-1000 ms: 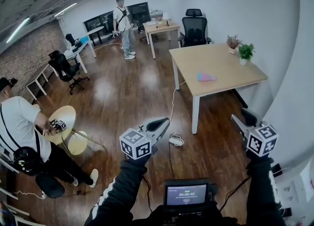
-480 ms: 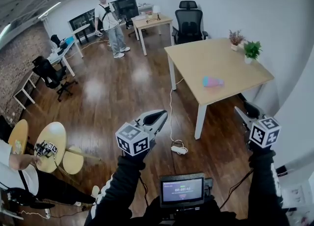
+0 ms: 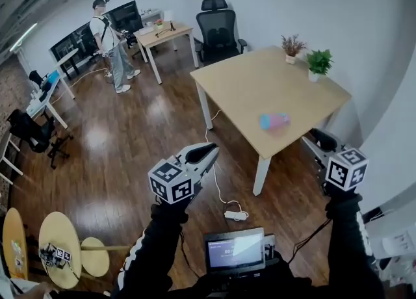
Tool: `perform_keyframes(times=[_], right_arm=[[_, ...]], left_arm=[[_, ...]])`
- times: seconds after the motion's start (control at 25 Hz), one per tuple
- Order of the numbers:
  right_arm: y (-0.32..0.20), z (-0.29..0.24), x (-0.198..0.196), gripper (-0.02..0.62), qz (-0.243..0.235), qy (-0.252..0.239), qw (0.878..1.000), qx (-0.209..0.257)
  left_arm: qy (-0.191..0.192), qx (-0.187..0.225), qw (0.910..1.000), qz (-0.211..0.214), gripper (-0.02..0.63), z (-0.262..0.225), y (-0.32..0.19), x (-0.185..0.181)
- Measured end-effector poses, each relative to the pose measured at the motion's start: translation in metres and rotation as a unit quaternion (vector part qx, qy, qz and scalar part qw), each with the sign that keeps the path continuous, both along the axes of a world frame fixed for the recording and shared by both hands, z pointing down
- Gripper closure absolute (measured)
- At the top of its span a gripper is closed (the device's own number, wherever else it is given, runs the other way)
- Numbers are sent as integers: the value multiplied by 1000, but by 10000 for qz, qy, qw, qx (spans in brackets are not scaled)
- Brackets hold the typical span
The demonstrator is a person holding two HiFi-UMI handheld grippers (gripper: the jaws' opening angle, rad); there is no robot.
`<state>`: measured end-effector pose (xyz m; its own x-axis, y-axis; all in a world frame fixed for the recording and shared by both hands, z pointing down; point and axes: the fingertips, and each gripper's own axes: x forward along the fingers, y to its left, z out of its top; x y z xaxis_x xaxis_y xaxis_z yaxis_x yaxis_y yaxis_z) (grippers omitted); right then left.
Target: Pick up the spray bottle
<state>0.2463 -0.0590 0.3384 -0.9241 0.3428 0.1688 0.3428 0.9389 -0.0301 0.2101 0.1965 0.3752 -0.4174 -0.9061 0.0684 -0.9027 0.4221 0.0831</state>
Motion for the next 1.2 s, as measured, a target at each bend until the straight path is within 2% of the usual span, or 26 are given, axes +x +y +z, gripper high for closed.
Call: perform_keyframes(times=[0.04,0.08,0.24,0.4,0.56,0.64,0.68,0.72,0.84,0.92,1.04,1.2], right_arm=[[-3,5,-25,353,58,9,10000,-30],[-7,9,-48,337,123,14,9999,-73],[-24,30,-139,337,371,185,9988,-259],[-44,42,-230,337,784,302,9957,-402],[-38,48,-320,337,1285,291,9900,-495],[-36,53,-369,337,1633,298,9847,-525],[-34,59,-392,332,1812,323,9812,-583],[-31,65,-415,272,2005,358,9767,-671],[-14,83,-476,270,2685,396,9572,-1007],[-6,87,-514,270,3093,396,9442,-1064],[-3,98,-550,270,3601,490,9245,-1153],[-1,130,-581,270,3970,960,9051,-1180]], left_arm=[[-16,-49,10000,61,538,1,-4,-29],[-11,-86,9999,101,535,2,-7,-56],[183,-80,9995,237,535,10,-19,-161],[107,-51,9990,440,535,1,-36,-279],[306,2,9932,1120,535,12,-35,-386],[249,-67,9893,1434,535,21,-32,-446],[195,-123,9874,1569,535,28,-30,-479],[175,-155,9851,1705,535,34,-27,-512],[300,-222,9755,2168,535,52,-12,-611],[317,-330,9681,2464,535,53,-3,-665],[262,-274,9580,2841,535,48,0,-719],[283,-245,9328,3583,535,56,-8,-754]])
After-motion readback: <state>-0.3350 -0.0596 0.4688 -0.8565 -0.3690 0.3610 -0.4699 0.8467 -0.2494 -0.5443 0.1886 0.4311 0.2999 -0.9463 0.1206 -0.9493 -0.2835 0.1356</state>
